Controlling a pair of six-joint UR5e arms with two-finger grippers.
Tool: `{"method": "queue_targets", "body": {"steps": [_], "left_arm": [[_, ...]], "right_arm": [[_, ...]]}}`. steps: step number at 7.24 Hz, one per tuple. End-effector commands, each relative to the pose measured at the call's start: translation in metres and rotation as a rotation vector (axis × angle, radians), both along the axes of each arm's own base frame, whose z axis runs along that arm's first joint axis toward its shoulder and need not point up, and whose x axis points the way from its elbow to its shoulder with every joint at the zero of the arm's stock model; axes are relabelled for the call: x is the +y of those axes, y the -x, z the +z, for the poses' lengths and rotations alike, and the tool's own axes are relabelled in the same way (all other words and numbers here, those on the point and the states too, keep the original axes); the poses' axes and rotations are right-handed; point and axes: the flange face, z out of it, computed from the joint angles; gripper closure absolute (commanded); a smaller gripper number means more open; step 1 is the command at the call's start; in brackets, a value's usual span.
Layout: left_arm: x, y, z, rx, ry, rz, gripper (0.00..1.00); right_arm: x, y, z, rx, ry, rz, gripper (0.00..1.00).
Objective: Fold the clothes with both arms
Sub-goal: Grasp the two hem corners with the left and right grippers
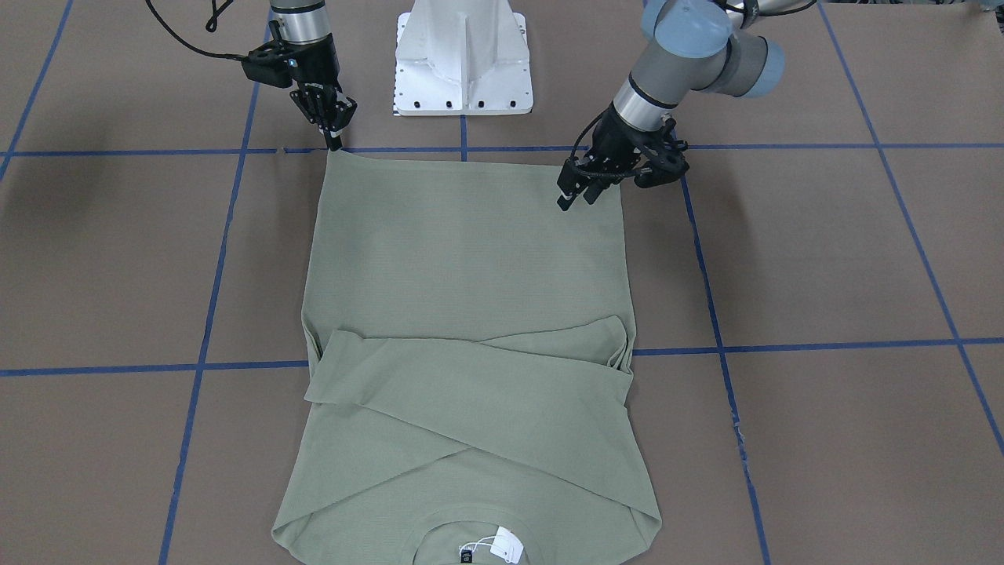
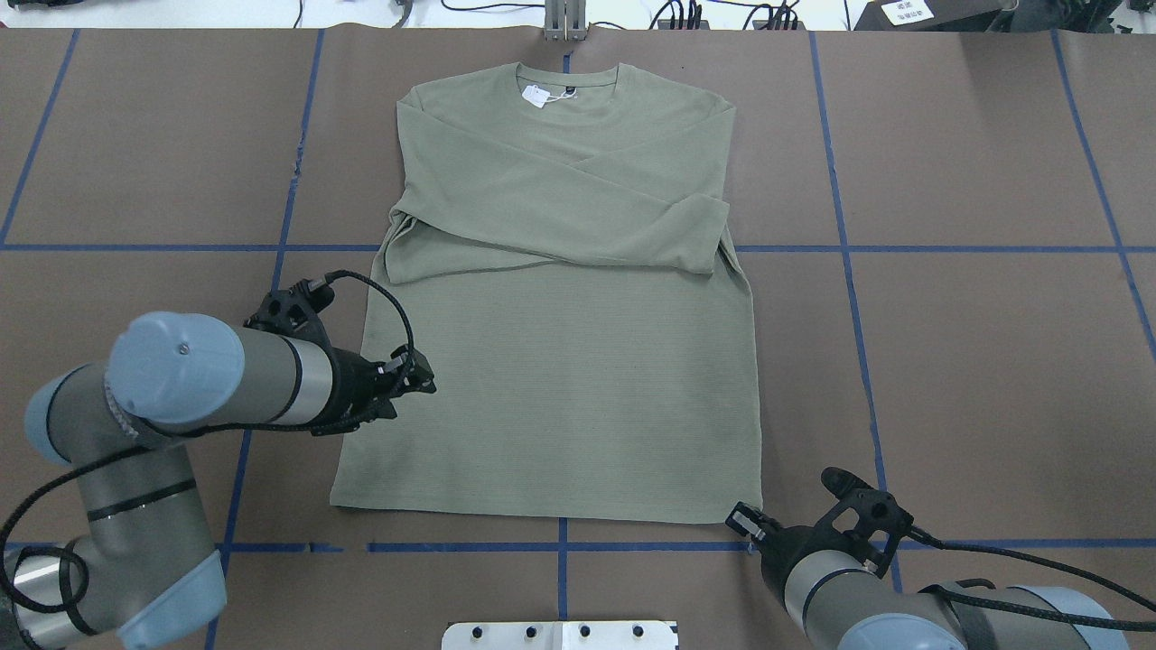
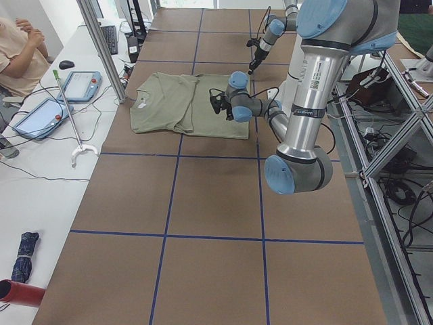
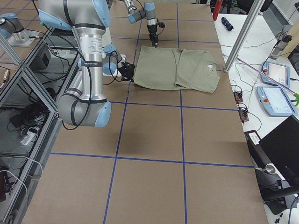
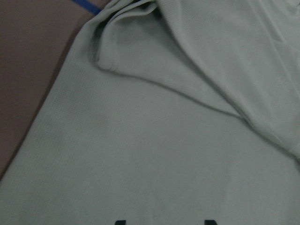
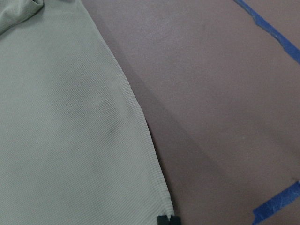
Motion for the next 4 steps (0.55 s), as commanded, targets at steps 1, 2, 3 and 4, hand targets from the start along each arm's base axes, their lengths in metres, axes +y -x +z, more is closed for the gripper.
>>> {"method": "queue_targets", "body": {"steps": [1, 2, 3, 4], "left_arm": [[0.054, -0.014, 0.025, -0.126, 0.03, 0.023, 0.4], [0.067, -0.003, 0.037, -0.159, 0.039, 0.038, 0.41], [0.068, -0.002, 0.046, -0.199, 0.052, 0.041, 0.41], [0.073, 0.003, 0.04, -0.233, 0.061, 0.048, 0.43]], "right_arm": [[0.0, 0.0, 0.0, 0.0, 0.0, 0.0, 1.0], [0.0, -0.001, -0.001, -0.001, 0.0, 0.0, 1.0], [0.001, 0.0, -0.001, -0.003, 0.0, -0.001, 1.0], [0.001, 0.0, -0.002, -0.004, 0.0, -0.001, 1.0]]}}
